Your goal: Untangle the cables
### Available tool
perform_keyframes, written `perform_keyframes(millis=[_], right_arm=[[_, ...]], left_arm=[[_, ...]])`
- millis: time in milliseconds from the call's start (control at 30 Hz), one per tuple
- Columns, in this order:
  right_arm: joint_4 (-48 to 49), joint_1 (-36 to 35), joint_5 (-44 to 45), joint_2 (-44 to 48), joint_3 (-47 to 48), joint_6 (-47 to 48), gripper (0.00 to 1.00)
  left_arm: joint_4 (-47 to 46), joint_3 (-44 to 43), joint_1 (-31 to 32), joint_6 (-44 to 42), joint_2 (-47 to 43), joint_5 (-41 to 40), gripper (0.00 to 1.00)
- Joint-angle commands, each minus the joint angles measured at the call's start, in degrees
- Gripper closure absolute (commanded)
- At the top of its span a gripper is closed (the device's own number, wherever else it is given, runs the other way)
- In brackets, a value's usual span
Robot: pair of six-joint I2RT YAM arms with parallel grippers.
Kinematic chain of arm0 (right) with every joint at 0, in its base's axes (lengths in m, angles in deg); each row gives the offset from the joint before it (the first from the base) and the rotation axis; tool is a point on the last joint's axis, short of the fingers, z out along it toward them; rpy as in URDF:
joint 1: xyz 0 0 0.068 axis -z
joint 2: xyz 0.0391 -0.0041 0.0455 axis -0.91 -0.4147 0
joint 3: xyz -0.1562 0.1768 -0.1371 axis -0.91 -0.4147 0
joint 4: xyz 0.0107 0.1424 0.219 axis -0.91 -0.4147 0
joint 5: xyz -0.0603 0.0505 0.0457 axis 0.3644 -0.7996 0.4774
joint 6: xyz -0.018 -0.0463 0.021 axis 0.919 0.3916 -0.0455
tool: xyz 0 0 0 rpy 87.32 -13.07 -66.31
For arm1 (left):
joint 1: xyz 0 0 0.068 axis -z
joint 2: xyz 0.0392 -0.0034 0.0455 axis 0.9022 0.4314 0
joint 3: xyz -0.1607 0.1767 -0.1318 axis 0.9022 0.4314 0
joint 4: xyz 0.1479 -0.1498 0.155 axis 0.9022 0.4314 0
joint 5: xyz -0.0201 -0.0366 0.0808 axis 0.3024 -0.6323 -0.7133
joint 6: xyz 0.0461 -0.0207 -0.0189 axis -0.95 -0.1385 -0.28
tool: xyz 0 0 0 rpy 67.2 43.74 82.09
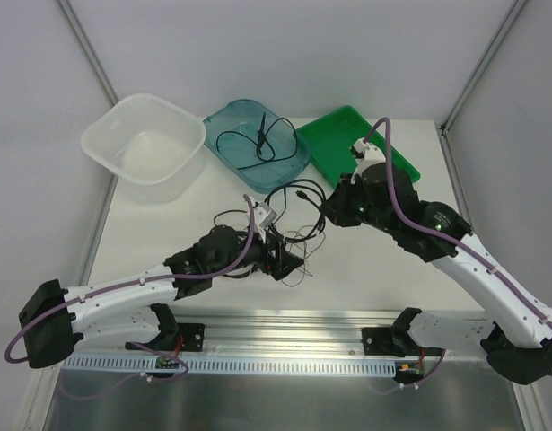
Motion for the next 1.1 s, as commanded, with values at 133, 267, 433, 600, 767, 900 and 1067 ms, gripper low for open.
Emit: perform_keyframes(millis=[133,267,433,600,767,900,1067], right_arm=[[3.2,0.2,-0.1,1.1,-0.7,-0.7,0.99],[1.8,0.3,5.2,2.3,-0.9,0.5,0.99],[-0.9,2.7,10.3,2.9,0.1,2.7,0.99],[-2.2,4.6,13.0,3.0,0.7,3.1,0.99],[0.1,4.7,7.3,3.1,-0.2,1.4,0.99],[1.4,4.7,5.0,3.0,-0.7,0.7,0.99],[2.8,4.7,1.6,3.4,-0.5,-0.2,0.99]], left_arm=[[-4.8,-1.7,1.0,-0.5,2.2,-1.3,0.63],[-1.8,0.2,1.1,1.4,-0.2,-1.4,0.83],[3.2,2.6,1.1,5.3,-5.4,-0.8,0.82],[5.9,6.3,1.1,7.9,-11.3,-1.0,0.85],[5.3,6.9,1.1,6.5,-11.4,-3.2,0.67],[0.7,5.3,1.1,0.1,-6.9,-3.0,0.32],[-9.3,4.7,1.2,-10.8,1.0,-1.1,0.24]])
